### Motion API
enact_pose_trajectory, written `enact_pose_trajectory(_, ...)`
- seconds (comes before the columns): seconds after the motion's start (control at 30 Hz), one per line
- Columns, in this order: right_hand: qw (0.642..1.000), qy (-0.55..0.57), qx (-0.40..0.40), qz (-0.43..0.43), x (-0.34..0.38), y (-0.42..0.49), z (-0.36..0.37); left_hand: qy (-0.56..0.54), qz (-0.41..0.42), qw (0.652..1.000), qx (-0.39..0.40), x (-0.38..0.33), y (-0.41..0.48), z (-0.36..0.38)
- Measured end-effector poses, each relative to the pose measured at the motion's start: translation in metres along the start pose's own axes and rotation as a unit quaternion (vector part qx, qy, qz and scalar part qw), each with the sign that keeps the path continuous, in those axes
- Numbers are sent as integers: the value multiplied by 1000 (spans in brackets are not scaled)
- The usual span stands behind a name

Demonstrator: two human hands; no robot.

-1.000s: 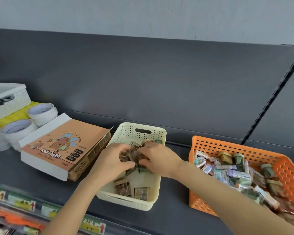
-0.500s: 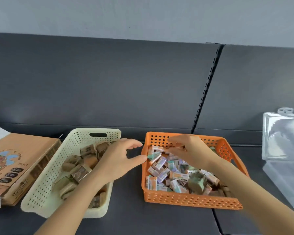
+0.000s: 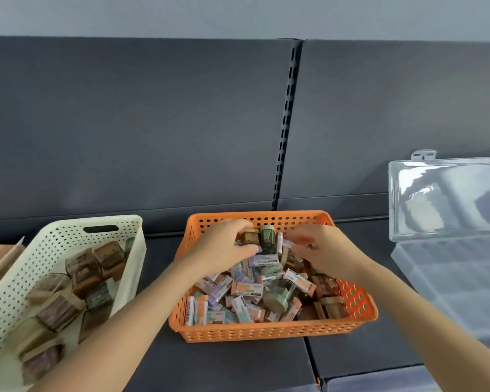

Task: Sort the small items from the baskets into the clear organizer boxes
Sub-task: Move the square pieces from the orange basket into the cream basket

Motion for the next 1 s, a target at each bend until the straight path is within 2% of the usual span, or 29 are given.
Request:
enact_pose_trajectory(0.13, 1000, 2, 10, -5, 3, 11, 5, 14, -54, 998, 16, 10, 19, 16)
enact_pose_trajectory(0.27, 1000, 17, 1, 19, 8, 24, 6, 38, -123, 992, -5, 22, 32, 24)
enact_pose_trajectory(0.43, 998, 50, 2, 26, 5, 33, 12, 7, -185, 982, -44, 23, 36, 31)
enact_pose_trajectory(0.7, 989, 127, -11, 77, -11, 33, 13, -105, -251, 954, -126, 27, 38, 41)
enact_pose_trajectory(0.8, 987, 137, -16, 77, -9, 30, 11, -185, -267, 930, -173, 30, 34, 41)
enact_pose_trajectory(1.0, 992, 90, -2, 87, -2, 36, 19, -330, -230, 885, -232, 29, 19, 20)
Point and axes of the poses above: each hand's wrist, its own y-axis towards the middle knuckle, its own z-axis out of the palm, x = y × z, the point moved 4 cm from there along y, towards the middle knuckle, and after that the axes turned 14 degrees about z, right-handed, at the moved point
